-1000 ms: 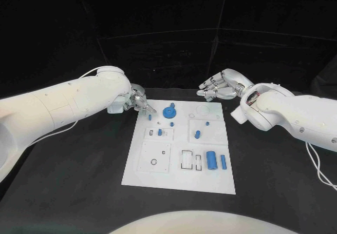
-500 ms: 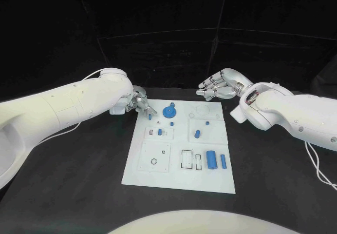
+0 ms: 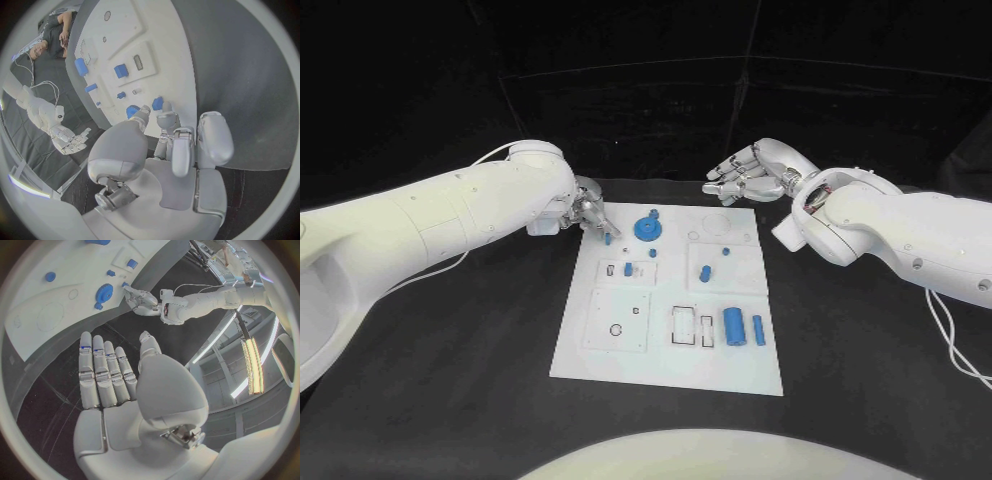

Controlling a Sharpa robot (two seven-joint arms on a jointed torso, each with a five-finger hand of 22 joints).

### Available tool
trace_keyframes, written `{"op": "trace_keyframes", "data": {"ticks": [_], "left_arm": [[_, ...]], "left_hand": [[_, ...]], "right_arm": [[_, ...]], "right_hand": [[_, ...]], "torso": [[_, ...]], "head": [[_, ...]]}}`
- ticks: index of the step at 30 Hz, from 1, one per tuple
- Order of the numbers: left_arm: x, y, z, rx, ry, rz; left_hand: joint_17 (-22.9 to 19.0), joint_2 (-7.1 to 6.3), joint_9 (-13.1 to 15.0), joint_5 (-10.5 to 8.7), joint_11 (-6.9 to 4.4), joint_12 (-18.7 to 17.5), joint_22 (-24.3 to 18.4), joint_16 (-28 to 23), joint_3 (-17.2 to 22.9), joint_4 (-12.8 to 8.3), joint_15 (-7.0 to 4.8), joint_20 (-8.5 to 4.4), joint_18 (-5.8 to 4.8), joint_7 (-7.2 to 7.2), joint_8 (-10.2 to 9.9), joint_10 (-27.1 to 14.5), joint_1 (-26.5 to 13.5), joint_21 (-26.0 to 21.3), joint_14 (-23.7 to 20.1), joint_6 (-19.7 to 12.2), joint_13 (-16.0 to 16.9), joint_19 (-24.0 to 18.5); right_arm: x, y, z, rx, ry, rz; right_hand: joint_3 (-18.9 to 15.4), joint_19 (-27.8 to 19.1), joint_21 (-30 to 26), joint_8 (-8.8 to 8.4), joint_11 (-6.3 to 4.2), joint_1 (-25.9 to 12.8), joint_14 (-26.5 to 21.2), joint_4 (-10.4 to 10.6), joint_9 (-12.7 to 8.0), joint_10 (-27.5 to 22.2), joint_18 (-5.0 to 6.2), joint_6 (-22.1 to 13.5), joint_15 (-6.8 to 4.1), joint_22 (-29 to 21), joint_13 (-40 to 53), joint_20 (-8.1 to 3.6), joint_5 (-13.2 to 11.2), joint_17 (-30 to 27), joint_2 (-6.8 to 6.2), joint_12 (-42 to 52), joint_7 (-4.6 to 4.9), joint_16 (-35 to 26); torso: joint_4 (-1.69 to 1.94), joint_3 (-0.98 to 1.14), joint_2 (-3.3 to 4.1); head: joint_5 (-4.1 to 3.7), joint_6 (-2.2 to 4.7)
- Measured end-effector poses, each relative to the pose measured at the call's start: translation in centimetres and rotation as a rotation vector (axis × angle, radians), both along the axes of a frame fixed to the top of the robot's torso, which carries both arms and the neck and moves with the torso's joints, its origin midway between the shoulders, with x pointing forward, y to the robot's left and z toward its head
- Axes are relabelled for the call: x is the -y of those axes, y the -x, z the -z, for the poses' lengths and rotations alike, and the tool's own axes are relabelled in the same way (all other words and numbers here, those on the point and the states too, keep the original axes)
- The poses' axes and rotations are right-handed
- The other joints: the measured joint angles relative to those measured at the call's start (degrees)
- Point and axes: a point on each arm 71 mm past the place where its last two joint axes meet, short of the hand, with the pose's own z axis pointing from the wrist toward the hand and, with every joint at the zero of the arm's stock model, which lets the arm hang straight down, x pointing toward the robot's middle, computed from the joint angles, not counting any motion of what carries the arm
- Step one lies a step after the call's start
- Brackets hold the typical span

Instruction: Assemble the parts on the task board

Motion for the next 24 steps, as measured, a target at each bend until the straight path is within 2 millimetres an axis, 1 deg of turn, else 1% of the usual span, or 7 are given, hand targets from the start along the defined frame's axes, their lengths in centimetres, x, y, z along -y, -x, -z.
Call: {"op": "trace_keyframes", "data": {"ticks": [10, 13, 15, 17, 19, 21, 24], "left_arm": [[0.28, 0.01, 0.08, -0.002, 0.0, 0.004], [0.26, -0.01, 0.08, -0.001, -0.001, 0.003], [0.24, -0.03, 0.09, -0.001, -0.001, 0.002], [0.23, -0.04, 0.09, -0.001, -0.001, 0.001], [0.24, -0.05, 0.1, -0.001, -0.001, 0.001], [0.26, -0.05, 0.1, -0.001, -0.001, 0.001], [0.28, -0.06, 0.06, 0.0, 0.0, 0.001]], "left_hand": [[0.0, 0.04, 0.05, 0.0, 0.0, 0.0, 0.08, 0.0, 0.19, -0.41, 0.0, 0.0, 0.01, -0.01, 0.0, 0.0, 0.54, 0.0, 0.0, 0.4, 0.1, 0.0], [0.0, 0.29, 0.13, 0.0, 0.0, 0.0, 0.08, 0.0, 0.45, -0.66, 0.0, 0.0, 0.01, -0.01, 0.0, 0.0, 1.36, 0.0, 0.0, 0.4, 0.1, 0.0], [0.0, 0.92, 0.17, 0.0, 0.0, 0.2, 0.08, 0.0, 0.67, -1.19, 0.0, 0.0, 0.01, -0.02, 0.0, 0.0, 1.99, 0.0, 0.0, 0.4, 0.1, 0.0], [0.0, 1.31, 0.22, 0.0, 0.0, 0.24, 0.08, 0.0, 1.39, -1.91, 0.0, 0.0, 0.01, -0.01, 0.22, 0.0, 3.44, 0.0, 0.0, 0.4, 0.1, 0.0], [0.0, 2.4, 0.22, 0.0, -0.04, 0.24, 0.08, 0.0, 2.71, -3.24, 0.0, 0.0, 0.01, -0.02, 0.24, 0.03, 5.55, 0.0, 0.0, 0.4, 0.09, 0.0], [0.0, 3.77, 0.23, 0.0, -0.29, 0.24, 0.08, 0.0, 4.81, -5.3, 0.0, 0.0, 0.01, -0.35, 0.24, 0.15, 8.48, 0.0, 0.0, 0.06, 0.09, 0.0], [0.0, 4.19, 0.08, -0.11, -0.51, 0.24, 0.13, 0.0, 8.47, -8.02, -0.13, 0.0, 0.01, -0.52, -0.11, -0.11, 11.2, 0.0, 0.13, -0.35, -0.05, 0.0]], "right_arm": [[-0.1, -0.01, 0.01, -0.001, 0.0, -0.002], [-0.1, -0.01, 0.01, -0.001, 0.0, -0.002], [-0.1, -0.01, 0.01, -0.001, 0.0, -0.002], [-0.1, -0.01, 0.01, -0.001, 0.0, -0.002], [-0.1, -0.01, 0.01, -0.001, 0.0, -0.003], [-0.1, -0.01, 0.01, -0.001, 0.0, -0.003], [-0.1, -0.01, 0.01, -0.001, 0.0, -0.003]], "right_hand": [[0.0, 0.0, -0.25, 0.0, 0.0, 0.0, 0.0, 0.0, 0.0, 0.0, 0.0, 0.0, 0.0, 0.0, 0.0, 0.0, 0.0, -0.07, 0.0, 0.0, 0.0, 0.0], [0.0, 0.0, -0.25, 0.0, 0.0, 0.0, 0.0, 0.0, 0.0, 0.0, 0.0, 0.0, 0.0, 0.0, 0.0, 0.0, 0.0, -0.07, 0.0, 0.0, 0.0, 0.0], [0.0, 0.0, -0.25, 0.0, 0.0, 0.0, 0.0, 0.0, 0.0, 0.0, 0.0, 0.0, 0.0, 0.0, 0.0, 0.0, 0.0, -0.07, 0.0, 0.0, 0.0, 0.0], [0.0, 0.0, -0.25, 0.0, 0.0, 0.0, 0.0, 0.0, 0.0, 0.0, 0.0, 0.0, 0.0, 0.0, 0.0, 0.0, 0.0, -0.07, 0.0, 0.0, 0.0, 0.0], [0.0, 0.0, -0.25, 0.0, 0.0, 0.0, 0.0, 0.0, 0.0, 0.0, 0.0, 0.0, 0.0, 0.0, 0.0, 0.0, 0.0, -0.07, 0.0, 0.0, 0.0, 0.0], [0.0, 0.0, -0.25, 0.0, 0.0, 0.0, 0.0, 0.0, 0.0, 0.0, 0.0, 0.0, 0.0, 0.0, 0.0, 0.0, 0.0, -0.07, 0.0, 0.0, 0.0, 0.0], [0.0, 0.0, -0.24, 0.0, 0.0, 0.0, 0.0, 0.0, 0.0, 0.0, 0.0, 0.0, 0.0, 0.0, 0.0, 0.0, 0.0, -0.07, 0.0, 0.0, 0.0, 0.0]], "torso": [[0.04, -0.01, 0.0], [0.04, 0.0, -0.01], [0.04, 0.0, -0.01], [0.04, 0.0, -0.01], [0.04, 0.01, -0.01], [0.04, 0.01, -0.02], [0.01, 0.01, -0.02]], "head": [[-0.02, -0.03], [-0.04, -0.02], [-0.05, -0.06], [-0.05, -0.08], [-0.06, -0.14], [-0.1, -0.16], [-0.13, -0.2]]}}
